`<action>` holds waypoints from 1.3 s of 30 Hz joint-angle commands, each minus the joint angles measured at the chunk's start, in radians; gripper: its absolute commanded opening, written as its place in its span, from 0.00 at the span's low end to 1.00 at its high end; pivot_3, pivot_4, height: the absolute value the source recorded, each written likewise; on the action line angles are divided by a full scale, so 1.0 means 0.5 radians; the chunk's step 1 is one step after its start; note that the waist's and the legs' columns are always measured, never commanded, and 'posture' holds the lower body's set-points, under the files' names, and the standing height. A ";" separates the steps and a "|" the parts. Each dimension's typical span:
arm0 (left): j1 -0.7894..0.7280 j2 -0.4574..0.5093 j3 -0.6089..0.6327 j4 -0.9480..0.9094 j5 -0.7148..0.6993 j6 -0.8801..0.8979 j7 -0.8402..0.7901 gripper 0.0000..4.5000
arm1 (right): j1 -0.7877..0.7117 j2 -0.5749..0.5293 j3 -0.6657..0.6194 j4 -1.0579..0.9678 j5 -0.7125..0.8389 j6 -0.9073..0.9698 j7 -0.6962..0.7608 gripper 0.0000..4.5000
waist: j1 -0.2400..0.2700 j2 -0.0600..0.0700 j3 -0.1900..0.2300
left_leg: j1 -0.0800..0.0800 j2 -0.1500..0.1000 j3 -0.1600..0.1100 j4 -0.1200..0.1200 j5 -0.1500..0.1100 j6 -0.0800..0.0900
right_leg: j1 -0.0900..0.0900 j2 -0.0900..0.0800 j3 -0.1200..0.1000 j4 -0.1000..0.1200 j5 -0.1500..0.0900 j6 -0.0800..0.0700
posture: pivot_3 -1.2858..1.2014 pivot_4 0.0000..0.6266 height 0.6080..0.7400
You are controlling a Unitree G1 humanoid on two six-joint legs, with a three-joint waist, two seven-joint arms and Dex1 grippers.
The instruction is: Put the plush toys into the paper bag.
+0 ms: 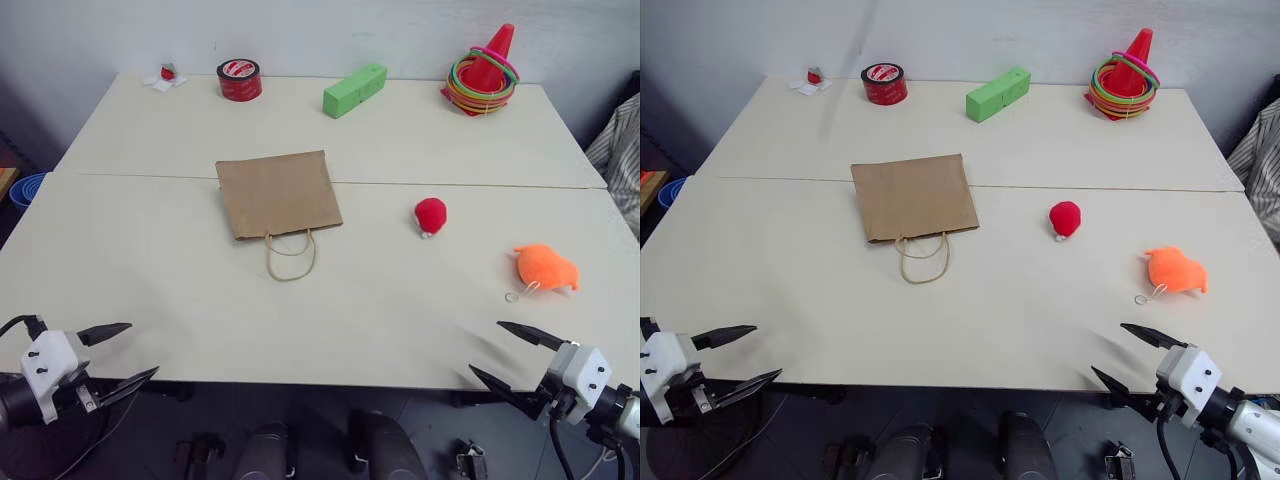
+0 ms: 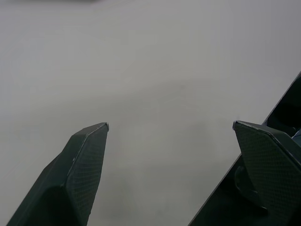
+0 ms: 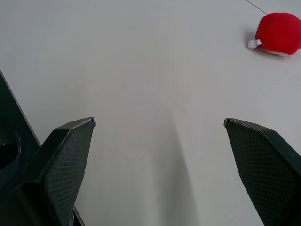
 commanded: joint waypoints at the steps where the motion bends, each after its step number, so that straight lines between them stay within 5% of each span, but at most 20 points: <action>1: 0.009 -0.028 0.035 -0.075 -0.051 -0.015 0.004 0.98 | 0.016 -0.020 0.022 -0.047 0.033 -0.028 0.038 1.00 | 0.000 0.000 0.000 | 0.000 0.000 0.000 0.000 0.000 0.000 | 0.000 0.000 0.000 0.000 0.000 0.000 | 0.52 0.24 1.00; 5: -0.095 -0.018 0.008 -0.198 -0.190 0.192 0.065 0.98 | -0.058 0.046 0.087 -0.107 0.090 -0.033 0.016 1.00 | 0.000 0.000 0.000 | 0.000 0.000 0.000 0.001 0.001 -0.001 | 0.000 0.000 0.000 0.001 0.000 0.000 | 0.52 0.24 1.00; 10: -0.656 0.104 -0.359 -0.311 -0.152 0.476 0.185 0.98 | -0.330 0.215 0.203 -0.407 0.215 0.227 -0.301 1.00 | 0.007 0.001 0.000 | -0.001 0.000 -0.002 0.018 0.003 -0.002 | 0.001 0.000 0.000 0.019 0.000 0.000 | 0.52 0.24 1.00; 19: -1.836 -0.245 -1.278 0.404 0.537 0.105 0.327 0.98 | -0.558 0.330 0.408 -0.483 0.086 0.322 -0.516 1.00 | 0.026 0.004 -0.003 | -0.006 -0.003 0.006 0.025 0.009 0.009 | -0.001 0.007 -0.004 0.030 0.002 0.002 | 0.52 0.24 1.00; 22: -2.041 -0.395 -1.395 0.693 0.655 -0.041 0.384 0.86 | -0.540 0.342 0.430 -0.478 0.059 0.310 -0.543 1.00 | 0.019 0.003 -0.004 | -0.006 -0.002 0.011 0.026 0.008 0.011 | -0.001 0.009 -0.013 0.029 0.002 0.004 | 0.52 0.24 1.00; 30: -2.367 -0.534 -1.568 1.160 0.794 -0.445 0.288 0.28 | -0.432 0.389 0.453 -0.545 -0.003 0.271 -0.638 1.00 | 0.015 0.003 -0.004 | -0.006 -0.001 0.011 0.029 0.009 0.013 | -0.001 0.007 -0.016 0.031 0.003 0.005 | 0.52 0.24 1.00; 34: -2.492 -0.615 -1.590 1.221 0.699 -0.506 0.071 0.01 | -0.425 0.373 0.498 -0.576 -0.054 0.324 -0.662 0.79 | 0.029 0.002 -0.004 | -0.008 -0.003 0.010 0.032 0.009 0.015 | -0.001 0.005 -0.017 0.032 0.003 0.006 | 0.52 0.24 1.00; 39: -2.611 -0.720 -1.518 1.071 0.316 -0.322 -0.309 0.00 | -0.608 0.348 0.696 -0.654 -0.081 0.609 -0.696 0.40 | 0.016 0.002 -0.004 | -0.008 -0.001 0.010 0.036 0.009 0.015 | -0.001 0.007 -0.017 0.034 0.003 0.007 | 0.52 0.24 1.00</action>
